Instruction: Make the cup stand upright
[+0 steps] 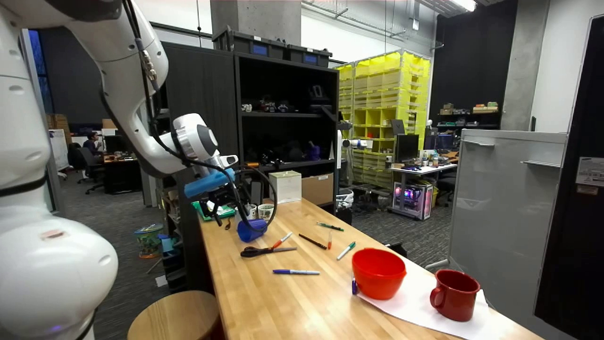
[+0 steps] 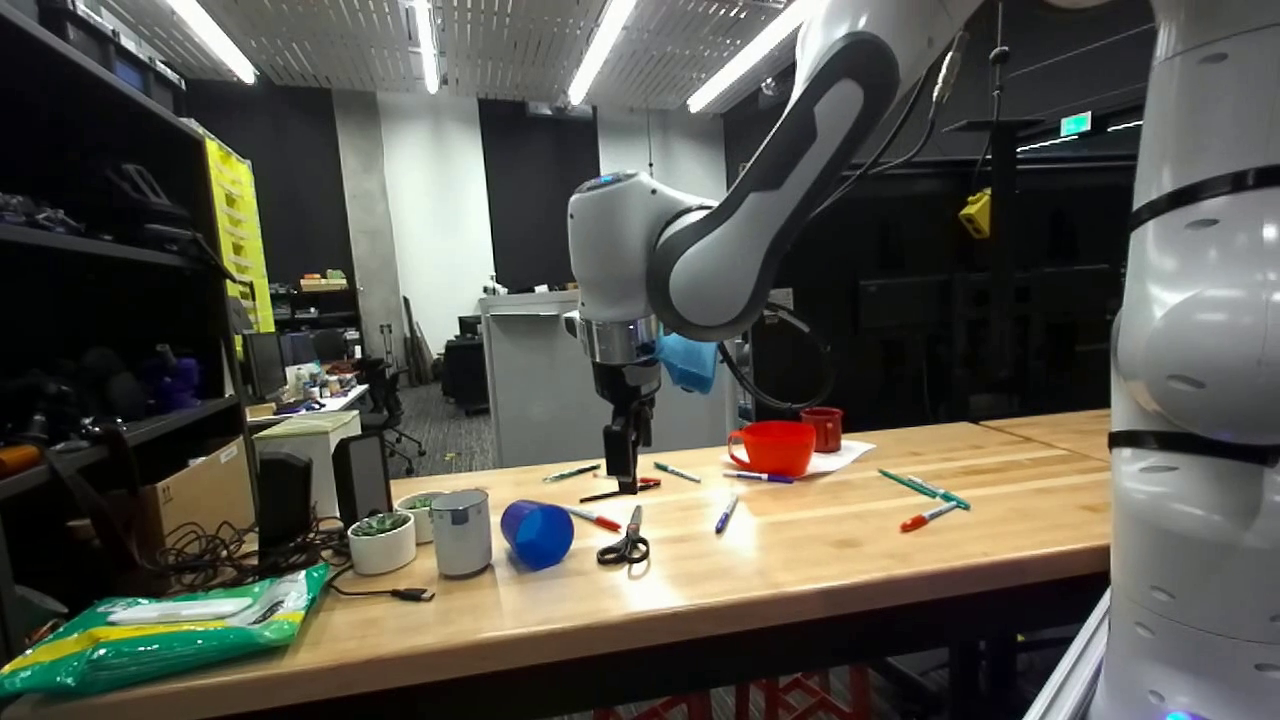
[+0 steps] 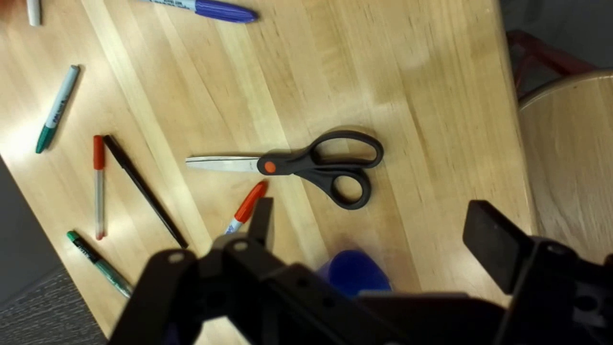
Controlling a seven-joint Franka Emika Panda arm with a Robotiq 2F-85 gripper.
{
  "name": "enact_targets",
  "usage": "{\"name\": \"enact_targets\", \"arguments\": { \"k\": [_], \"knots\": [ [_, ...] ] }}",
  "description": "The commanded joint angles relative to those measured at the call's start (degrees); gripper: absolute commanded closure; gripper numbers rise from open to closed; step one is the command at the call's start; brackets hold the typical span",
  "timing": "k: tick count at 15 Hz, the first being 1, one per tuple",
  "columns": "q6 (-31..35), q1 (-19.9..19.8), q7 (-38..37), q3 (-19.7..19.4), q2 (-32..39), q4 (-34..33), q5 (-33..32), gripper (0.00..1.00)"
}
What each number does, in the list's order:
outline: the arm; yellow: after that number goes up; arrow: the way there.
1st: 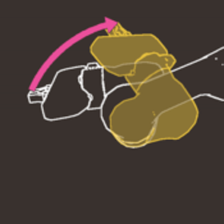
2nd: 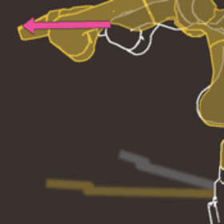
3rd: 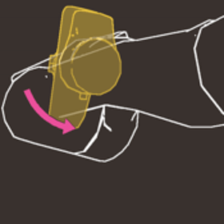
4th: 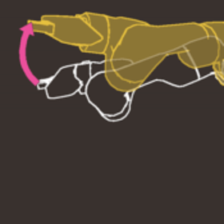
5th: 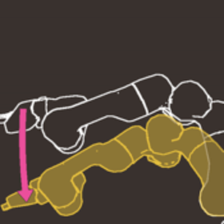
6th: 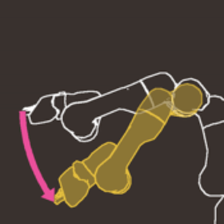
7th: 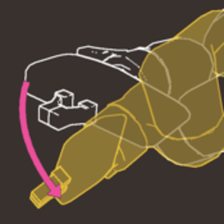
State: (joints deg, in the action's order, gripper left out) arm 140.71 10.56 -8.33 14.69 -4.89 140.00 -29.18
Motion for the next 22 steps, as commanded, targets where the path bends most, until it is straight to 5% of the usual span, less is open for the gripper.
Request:
{"name": "enact_targets", "arguments": {
  "k": [1, 4, 17, 22],
  "knots": [
    [-0.10, 0.25, 0.00, -0.32, 0.41, -0.41, 0.05, 0.00],
    [-0.10, 0.21, -0.01, -0.35, 0.65, -0.87, 0.04, 0.00],
    [7.12, 1.85, -18.12, -0.44, 15.23, -7.87, -32.74, 0.00],
    [6.99, 2.06, -21.57, -0.53, 21.50, -13.81, -40.21, 0.00]
  ]
}}
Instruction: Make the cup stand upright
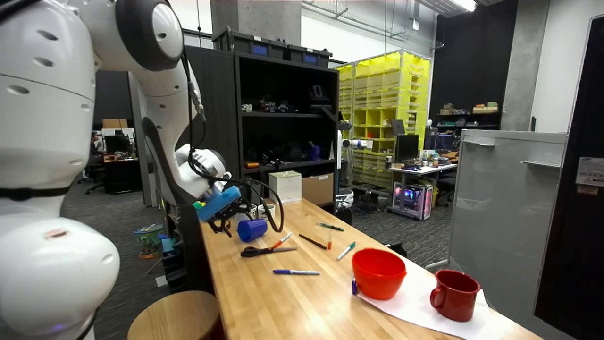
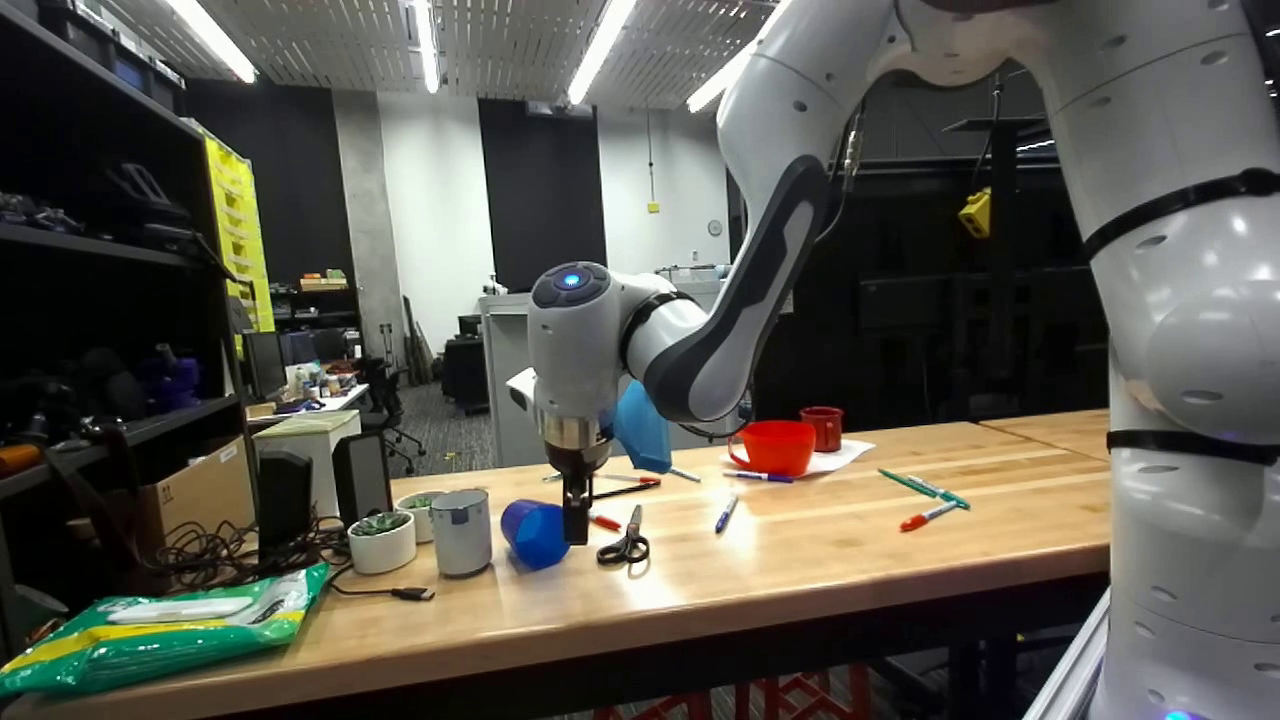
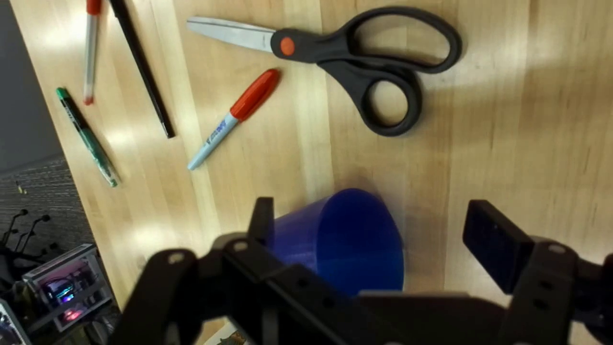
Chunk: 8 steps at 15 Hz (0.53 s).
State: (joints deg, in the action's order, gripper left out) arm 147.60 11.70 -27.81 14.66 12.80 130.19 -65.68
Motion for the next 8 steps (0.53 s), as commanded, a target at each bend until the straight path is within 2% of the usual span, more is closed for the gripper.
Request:
{"name": "enact_targets", "arguments": {
  "k": [1, 4, 5, 8],
  "knots": [
    [0.00, 0.90, -2.17, -0.49, 4.88, -5.07, -4.48, 0.00],
    [-0.70, 0.98, -1.85, -0.55, 8.12, -8.46, -6.48, 0.00],
    [-0.78, 2.57, -1.03, -2.14, 8.84, -9.44, -6.05, 0.00],
    [-1.79, 3.69, -0.02, -3.16, 10.93, -12.12, -6.28, 0.00]
  ]
}}
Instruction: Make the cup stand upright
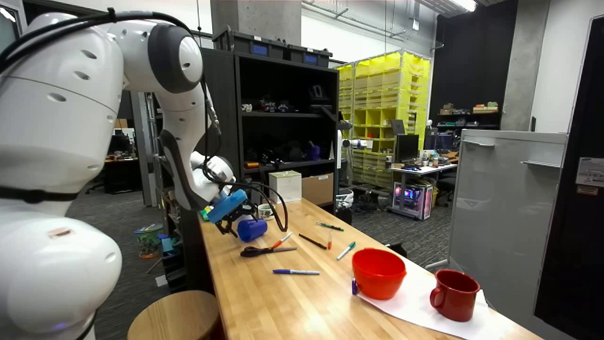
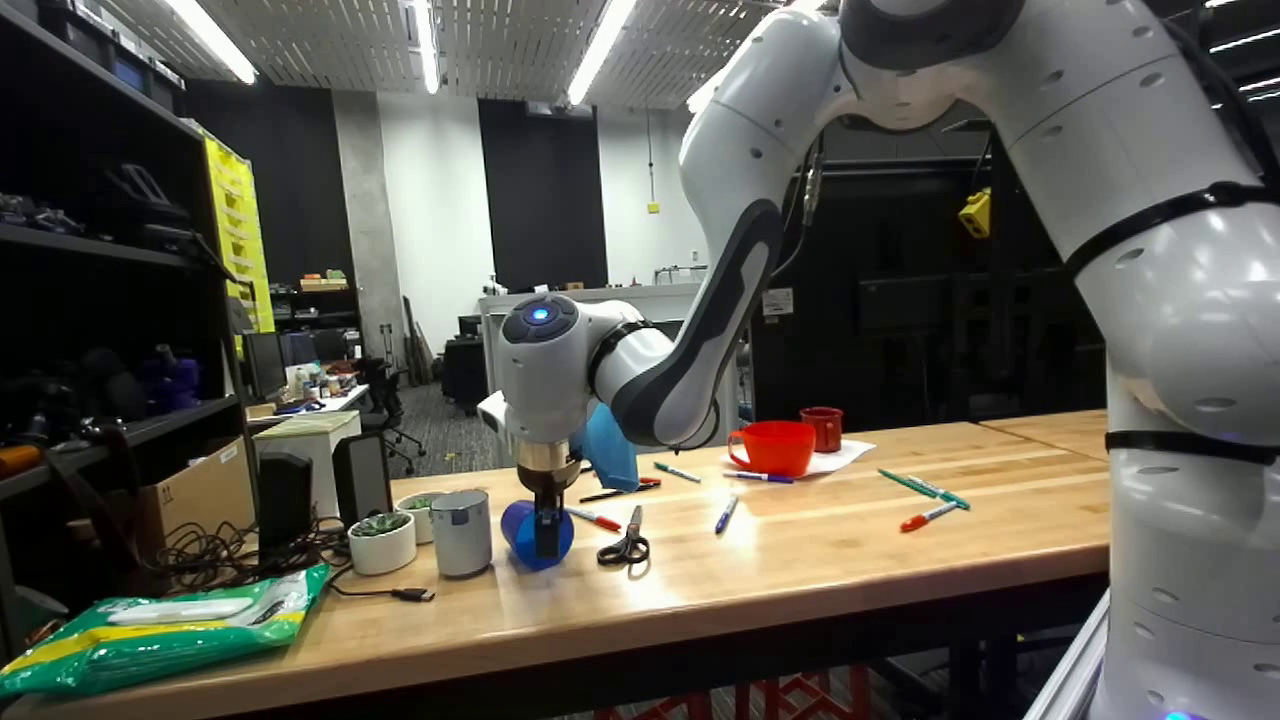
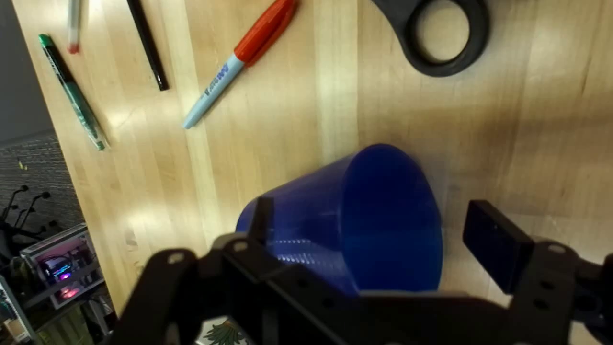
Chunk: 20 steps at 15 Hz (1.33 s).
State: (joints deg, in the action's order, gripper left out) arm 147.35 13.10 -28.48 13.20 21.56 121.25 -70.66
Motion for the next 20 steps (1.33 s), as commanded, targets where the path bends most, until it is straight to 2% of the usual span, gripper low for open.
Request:
{"name": "enact_targets", "arguments": {
  "k": [1, 10, 11, 13, 16, 20],
  "knots": [
    [-2.07, 2.70, 1.20, -1.96, 2.60, -3.89, -1.11, 0.00],
    [-7.40, 4.51, 3.07, -3.21, 4.14, -7.70, -3.55, 0.00],
    [-7.18, 4.40, 3.02, -3.27, 4.51, -8.04, -3.97, 0.25],
    [-6.93, 4.29, 3.29, -3.24, 5.34, -8.68, -4.40, 0.31],
    [-7.03, 4.30, 3.80, -3.21, 6.28, -9.40, -4.50, 0.57],
    [-8.16, 4.61, 3.80, -3.28, 6.19, -9.92, -4.59, 0.85]
  ]
}}
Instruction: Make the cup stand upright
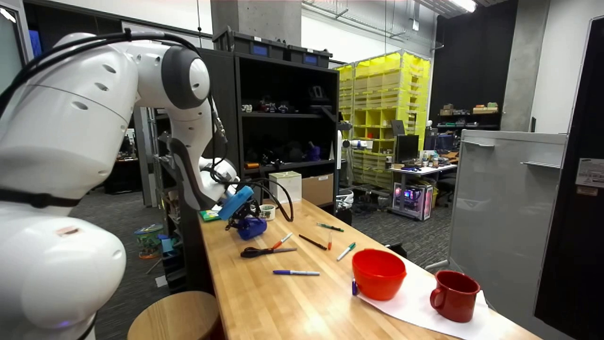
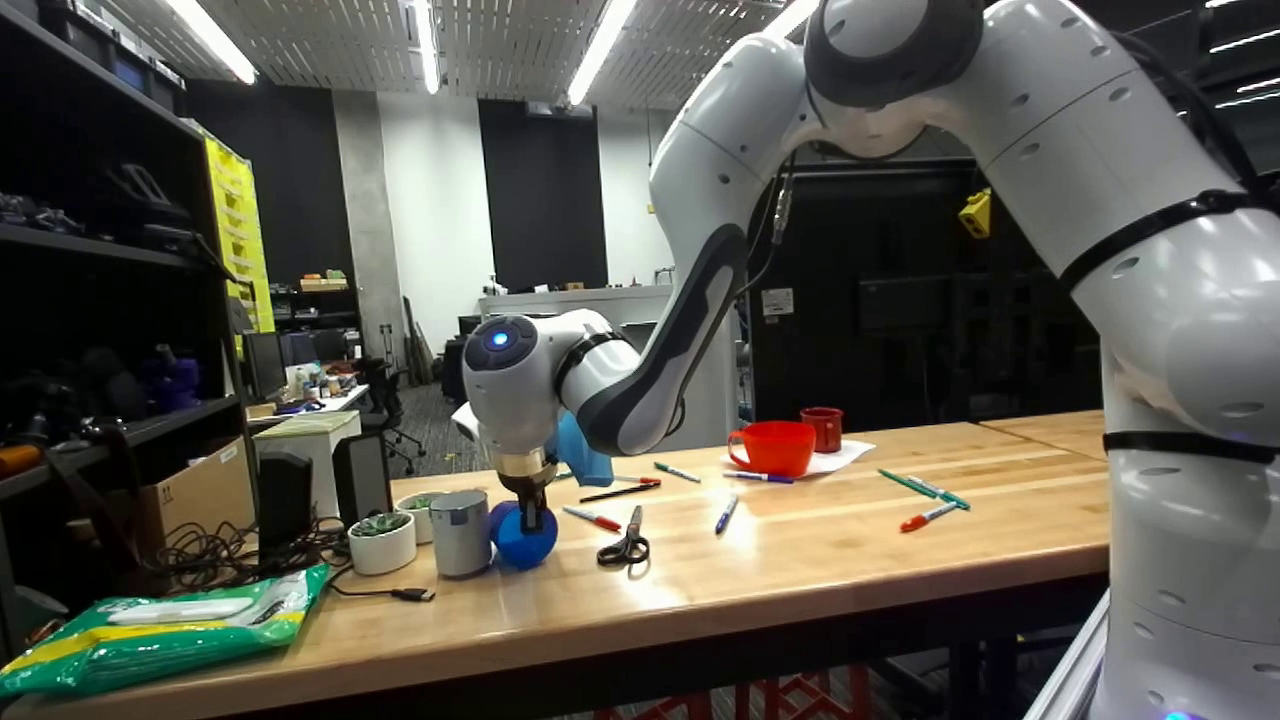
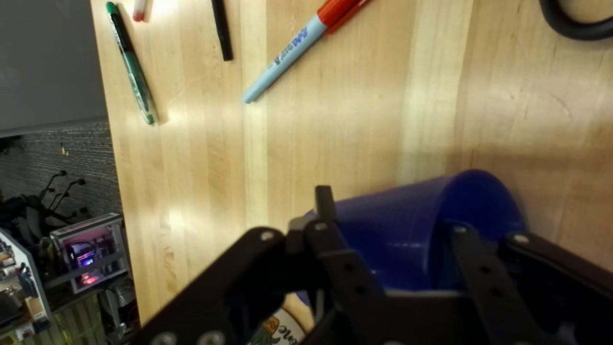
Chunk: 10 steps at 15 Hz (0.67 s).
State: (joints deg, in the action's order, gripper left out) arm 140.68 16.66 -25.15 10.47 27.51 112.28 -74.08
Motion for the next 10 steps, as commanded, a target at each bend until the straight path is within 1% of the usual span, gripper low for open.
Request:
{"name": "enact_targets", "arguments": {
  "k": [1, 2, 4, 5, 6, 7, 8, 9, 10],
  "knots": [
    [-1.99, 1.08, 0.43, -0.53, 0.02, -1.09, -1.13, 0.90],
    [-2.59, 1.18, 0.17, -0.57, -0.28, -1.23, -1.24, 0.95],
    [-3.78, 1.30, -0.02, -0.52, -0.90, -1.14, -1.05, 0.95],
    [-4.63, 1.32, 0.16, -0.39, -1.52, -1.01, -0.57, 0.97],
    [-5.38, 1.24, 0.50, -0.24, -2.02, -0.72, -0.01, 0.95],
    [-6.32, 1.14, 1.12, 0.04, -2.63, -0.53, 0.92, 0.97],
    [-7.53, 0.97, 1.59, 0.33, -3.31, -0.10, 2.20, 0.96],
    [-8.57, 0.82, 2.16, 0.61, -3.98, 0.19, 3.29, 1.00],
    [-9.83, 0.53, 3.30, 1.04, -5.05, 0.73, 5.47, 0.98]
  ]
}}
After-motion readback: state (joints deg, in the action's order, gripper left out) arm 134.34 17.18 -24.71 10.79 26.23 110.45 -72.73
